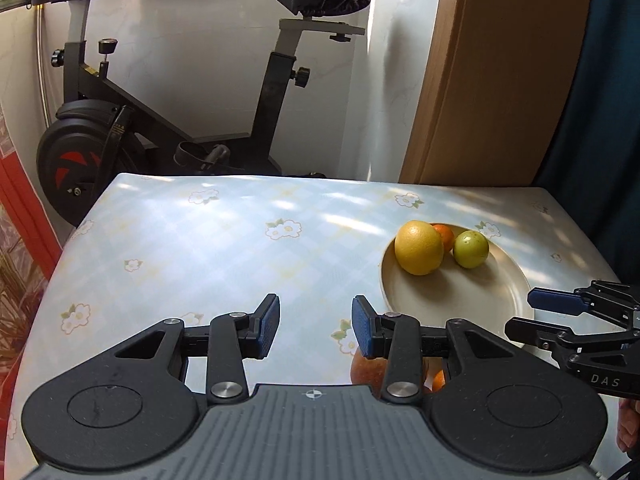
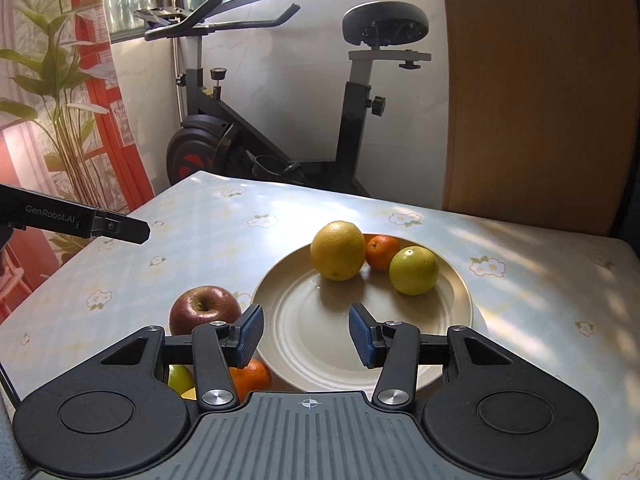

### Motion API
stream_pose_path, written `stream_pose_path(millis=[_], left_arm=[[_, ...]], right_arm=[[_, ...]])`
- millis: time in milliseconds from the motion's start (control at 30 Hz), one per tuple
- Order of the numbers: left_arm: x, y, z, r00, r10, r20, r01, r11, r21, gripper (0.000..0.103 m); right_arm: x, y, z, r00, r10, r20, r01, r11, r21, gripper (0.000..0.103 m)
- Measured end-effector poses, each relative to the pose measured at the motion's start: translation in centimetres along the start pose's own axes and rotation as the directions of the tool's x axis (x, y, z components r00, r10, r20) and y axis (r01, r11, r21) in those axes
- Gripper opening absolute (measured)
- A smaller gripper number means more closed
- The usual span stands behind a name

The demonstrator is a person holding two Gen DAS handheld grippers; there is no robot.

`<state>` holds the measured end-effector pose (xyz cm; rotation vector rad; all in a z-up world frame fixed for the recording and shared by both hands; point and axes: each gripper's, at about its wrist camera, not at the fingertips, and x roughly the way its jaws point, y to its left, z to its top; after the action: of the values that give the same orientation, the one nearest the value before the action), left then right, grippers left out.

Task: Organize fruits
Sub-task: 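Open the left tool and withdraw it from the plate, then move the right tool to a tangerine in the pile and grasp it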

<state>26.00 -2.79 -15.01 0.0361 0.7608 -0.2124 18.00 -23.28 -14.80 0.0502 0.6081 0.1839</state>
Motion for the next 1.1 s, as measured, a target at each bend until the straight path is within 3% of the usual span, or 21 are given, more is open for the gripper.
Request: stream_pose_path(millis=[200,333,567,667,1100], left_arm=[[-3.2,-0.2,-1.1,0.999,0.003,0.042,-0.002,1.0,-0.014,0.042],[-4.3,-0.8,-2.1,0.998,0.027,0.049,-0.026,0.999,-0.031,0.042],[-5.4,-1.8,-3.5,0.996,0.042,0.083,-0.036,0.996,-0.08,0.042],[-5.5,-2.2,-4.4,0.993,0.069,0.093,-0.061,0.994,-0.088,0.042],[-5.8,-2.0,-5.9,0.993,0.066,0.095,-0.057,0.994,-0.096,0.042]], right_arm=[[-2.6,0.6,-2.8,0.996,-0.059,0.071,0.056,0.997,0.047,0.044],[-4.5,0.0,-5.0,0.988,-0.103,0.115,0.083,0.983,0.165,0.044],[-4.7,0.2,-7.0,0.993,-0.102,0.052,0.09,0.977,0.196,0.044],[-4.8,0.8,-7.6,0.995,-0.093,0.042,0.084,0.98,0.178,0.044],[-4.2,3.3,-8.2,0.999,-0.045,-0.02,0.047,0.994,0.1,0.039]])
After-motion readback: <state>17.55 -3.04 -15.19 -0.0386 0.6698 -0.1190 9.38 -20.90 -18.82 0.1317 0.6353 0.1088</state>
